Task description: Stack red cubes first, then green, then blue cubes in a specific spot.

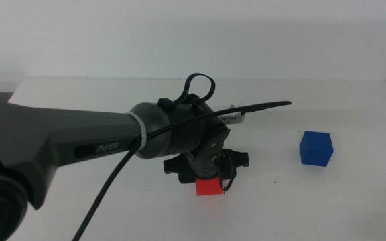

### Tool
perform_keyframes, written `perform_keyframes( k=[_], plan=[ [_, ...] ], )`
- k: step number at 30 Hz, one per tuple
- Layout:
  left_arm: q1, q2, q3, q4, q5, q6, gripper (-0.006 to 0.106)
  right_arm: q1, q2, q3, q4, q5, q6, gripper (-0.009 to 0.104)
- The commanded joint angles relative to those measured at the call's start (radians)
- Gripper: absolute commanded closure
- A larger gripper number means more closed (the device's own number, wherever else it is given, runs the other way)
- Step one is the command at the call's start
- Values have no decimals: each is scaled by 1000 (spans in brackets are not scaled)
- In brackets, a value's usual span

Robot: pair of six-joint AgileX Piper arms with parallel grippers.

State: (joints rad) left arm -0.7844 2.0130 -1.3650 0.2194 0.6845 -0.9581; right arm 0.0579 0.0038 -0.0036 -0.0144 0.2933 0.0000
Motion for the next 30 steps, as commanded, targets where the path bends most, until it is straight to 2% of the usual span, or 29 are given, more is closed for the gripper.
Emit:
perform_keyframes(
  k=[1,5,6,9,13,18,20,27,30],
  plan=[
    [-2,4,-6,8,-21,-19,92,-9,-4,4,-6,-6,-5,9],
    [-2,6,-6,-2,-17,-8,83,-9,-4,4,-6,-6,-5,9],
    [-2,6,-6,-1,-17,-6,34,-9,-4,4,-6,-6,-5,9],
    [-2,6,-6,3,-18,16,8,-9,-4,4,-6,-6,-5,9],
    [9,-62,-8,3,-1,27,7,-9,-4,4,-6,-6,-5,9],
    [94,-284,15,155,294,104,7,-9,-4,4,-6,-6,-5,9],
    [168,-368,69,180,371,148,7,-9,-4,4,-6,-6,-5,9],
    [618,-616,330,55,300,487,7,-9,-4,4,-6,-6,-5,9],
    [812,-606,342,-49,267,702,7,-9,-4,4,-6,-6,-5,9]
  ],
)
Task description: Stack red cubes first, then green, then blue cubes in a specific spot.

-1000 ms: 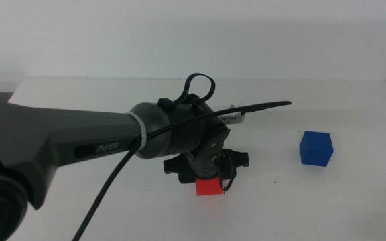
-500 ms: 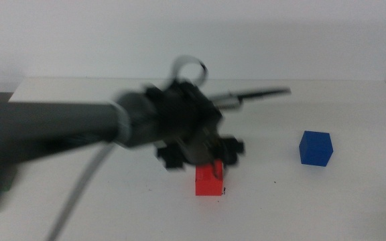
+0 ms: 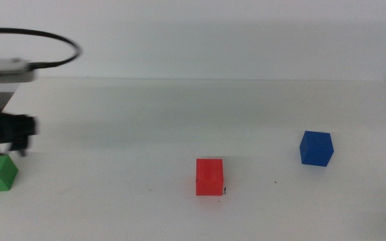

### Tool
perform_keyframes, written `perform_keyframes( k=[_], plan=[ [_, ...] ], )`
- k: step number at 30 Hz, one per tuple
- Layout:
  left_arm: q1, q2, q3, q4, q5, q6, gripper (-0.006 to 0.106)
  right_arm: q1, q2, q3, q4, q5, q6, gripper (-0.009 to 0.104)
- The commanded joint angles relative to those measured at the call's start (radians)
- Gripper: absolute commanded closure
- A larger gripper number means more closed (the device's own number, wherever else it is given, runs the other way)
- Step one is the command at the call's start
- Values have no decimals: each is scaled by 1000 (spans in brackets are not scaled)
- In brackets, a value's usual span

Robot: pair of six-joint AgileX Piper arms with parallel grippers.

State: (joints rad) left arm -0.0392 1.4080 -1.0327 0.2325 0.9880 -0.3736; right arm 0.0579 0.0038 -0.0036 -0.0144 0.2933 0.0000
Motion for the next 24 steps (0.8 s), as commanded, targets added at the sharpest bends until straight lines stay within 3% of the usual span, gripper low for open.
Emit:
perform_keyframes(
  k=[1,4,6,10,24],
  plan=[
    [125,13,10,-113,-52,213,7,-9,-4,4,-6,-6,-5,9],
    [256,69,10,-245,-81,431,7,-9,-4,4,-6,-6,-5,9],
    [312,107,10,-291,-96,487,7,-9,-4,4,-6,-6,-5,9],
    [367,173,10,-303,-155,509,7,-9,-4,4,-6,-6,-5,9],
    [369,362,-71,-346,-247,598,7,-9,-4,4,-6,-6,-5,9]
  ],
)
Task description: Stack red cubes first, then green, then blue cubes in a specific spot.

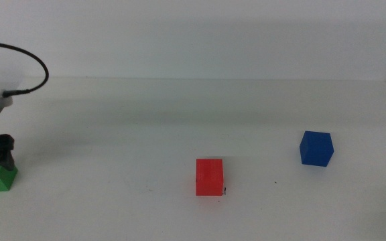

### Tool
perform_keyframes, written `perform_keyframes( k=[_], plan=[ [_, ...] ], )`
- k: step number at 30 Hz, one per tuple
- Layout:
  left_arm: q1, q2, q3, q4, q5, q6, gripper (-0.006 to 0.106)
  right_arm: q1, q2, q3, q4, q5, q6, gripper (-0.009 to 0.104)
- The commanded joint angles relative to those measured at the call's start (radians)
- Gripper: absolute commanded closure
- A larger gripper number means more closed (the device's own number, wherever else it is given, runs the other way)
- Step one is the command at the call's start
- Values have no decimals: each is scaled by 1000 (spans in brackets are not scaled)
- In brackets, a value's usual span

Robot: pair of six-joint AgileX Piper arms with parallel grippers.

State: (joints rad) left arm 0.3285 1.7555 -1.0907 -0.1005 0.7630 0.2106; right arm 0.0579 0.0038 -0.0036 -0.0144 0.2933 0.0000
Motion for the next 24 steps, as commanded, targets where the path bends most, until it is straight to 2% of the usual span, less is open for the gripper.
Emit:
perform_keyframes(
  k=[1,2,5,8,10,11,14,16,19,24],
  plan=[
    [1,27,-19,-10,-24,20,7,-9,-4,4,-6,-6,-5,9],
    [1,37,-20,-6,-24,25,8,-9,-4,4,-6,-6,-5,9],
    [1,62,-20,-6,-24,67,26,-9,-4,4,-6,-6,-5,9],
    [-2,57,-37,-20,10,77,54,-9,-4,4,-6,-6,-5,9],
    [-25,27,-68,-34,77,7,72,-9,-4,4,-6,-6,-5,9],
    [-56,-1,-85,-17,112,-51,81,-9,-4,4,-6,-6,-5,9],
    [-252,-102,-120,125,182,-286,100,-9,-4,4,-6,-6,-5,9],
    [-433,-130,-160,192,217,-480,102,-9,-4,4,-6,-6,-5,9],
    [-687,-102,-252,193,277,-702,102,-9,-4,4,-6,-6,-5,9],
    [-1017,28,-416,235,301,-926,101,-9,-4,4,-6,-6,-5,9]
  ],
)
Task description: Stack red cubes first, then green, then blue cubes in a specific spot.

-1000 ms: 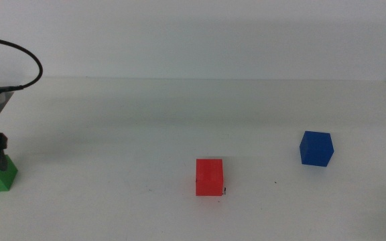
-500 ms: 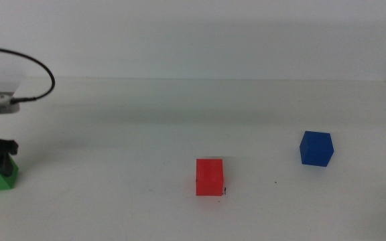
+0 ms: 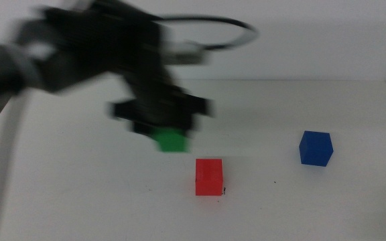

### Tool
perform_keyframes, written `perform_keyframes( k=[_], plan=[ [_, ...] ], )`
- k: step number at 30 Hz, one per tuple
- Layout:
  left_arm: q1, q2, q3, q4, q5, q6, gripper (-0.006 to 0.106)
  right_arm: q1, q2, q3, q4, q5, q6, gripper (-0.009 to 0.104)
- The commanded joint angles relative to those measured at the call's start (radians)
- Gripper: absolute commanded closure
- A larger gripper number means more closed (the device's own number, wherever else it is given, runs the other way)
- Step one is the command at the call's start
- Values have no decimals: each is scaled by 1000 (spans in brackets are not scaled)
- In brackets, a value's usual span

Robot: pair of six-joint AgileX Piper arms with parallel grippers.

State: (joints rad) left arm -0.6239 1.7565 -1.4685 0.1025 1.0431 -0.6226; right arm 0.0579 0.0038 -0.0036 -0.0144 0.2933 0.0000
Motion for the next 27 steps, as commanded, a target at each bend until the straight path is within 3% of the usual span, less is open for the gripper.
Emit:
perform_keyframes(
  k=[1,4,27],
  plan=[
    [-103,54,-64,51,21,-125,101,-9,-4,4,-6,-6,-5,9],
    [-157,112,-109,68,14,-164,100,-9,-4,4,-6,-6,-5,9],
    [-142,191,-99,11,-28,-178,100,-9,-4,4,-6,-6,-5,9]
  ],
)
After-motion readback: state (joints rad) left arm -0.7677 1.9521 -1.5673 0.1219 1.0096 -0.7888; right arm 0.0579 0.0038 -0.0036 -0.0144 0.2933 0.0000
